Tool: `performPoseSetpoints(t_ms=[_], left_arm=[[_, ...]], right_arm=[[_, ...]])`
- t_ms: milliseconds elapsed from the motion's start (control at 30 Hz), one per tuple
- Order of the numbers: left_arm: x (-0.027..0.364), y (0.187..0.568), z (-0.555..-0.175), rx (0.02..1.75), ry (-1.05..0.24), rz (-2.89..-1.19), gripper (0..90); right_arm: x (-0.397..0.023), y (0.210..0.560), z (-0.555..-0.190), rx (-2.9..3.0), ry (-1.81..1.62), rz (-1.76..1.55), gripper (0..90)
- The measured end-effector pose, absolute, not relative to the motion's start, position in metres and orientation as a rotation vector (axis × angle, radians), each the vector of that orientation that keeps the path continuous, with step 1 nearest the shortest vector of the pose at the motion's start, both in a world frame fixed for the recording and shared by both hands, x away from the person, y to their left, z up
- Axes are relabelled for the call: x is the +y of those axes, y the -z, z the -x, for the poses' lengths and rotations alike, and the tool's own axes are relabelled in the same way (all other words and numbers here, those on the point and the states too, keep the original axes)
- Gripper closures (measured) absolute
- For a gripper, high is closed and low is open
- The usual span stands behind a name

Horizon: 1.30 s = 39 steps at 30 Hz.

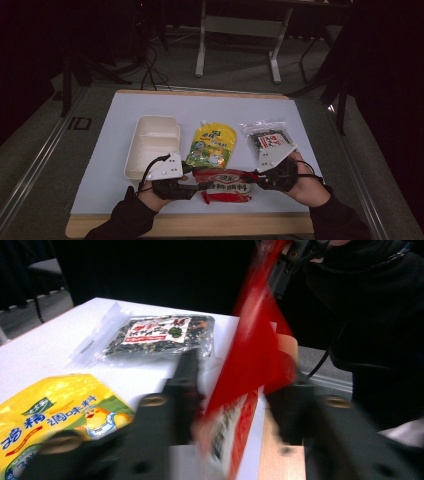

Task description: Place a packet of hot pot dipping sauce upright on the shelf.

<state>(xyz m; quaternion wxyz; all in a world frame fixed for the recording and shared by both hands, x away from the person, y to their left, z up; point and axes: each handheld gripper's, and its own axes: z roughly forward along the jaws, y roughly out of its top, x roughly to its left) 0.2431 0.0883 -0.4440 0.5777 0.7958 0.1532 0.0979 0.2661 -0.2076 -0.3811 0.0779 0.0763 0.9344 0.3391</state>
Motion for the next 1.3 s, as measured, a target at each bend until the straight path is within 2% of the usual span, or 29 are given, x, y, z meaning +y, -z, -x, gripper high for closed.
performPoseSetpoints(t_ms=[100, 267, 433, 600, 1300], left_arm=[[0.090, 0.446, -0.242, 0.397, -0.237, -1.844, 33.8], [0.093, 0.452, -0.239, 0.436, -0.216, -1.812, 16.3], [0.092, 0.458, -0.233, 0.467, -0.189, -1.784, 9.1], [0.083, 0.470, -0.225, 0.469, -0.165, -1.813, 4.1], [0.076, 0.507, -0.220, 0.497, -0.182, -1.860, 3.5]], right_arm=[[-0.210, 0.378, -0.269, 2.792, -1.028, -0.241, 89.6], [-0.214, 0.373, -0.271, 2.761, -1.049, -0.258, 89.6], [-0.216, 0.364, -0.278, 2.727, -1.068, -0.283, 89.6], [-0.215, 0.356, -0.289, 2.711, -1.099, -0.306, 89.6], [-0.201, 0.328, -0.329, 2.569, -1.207, -0.380, 89.5]])
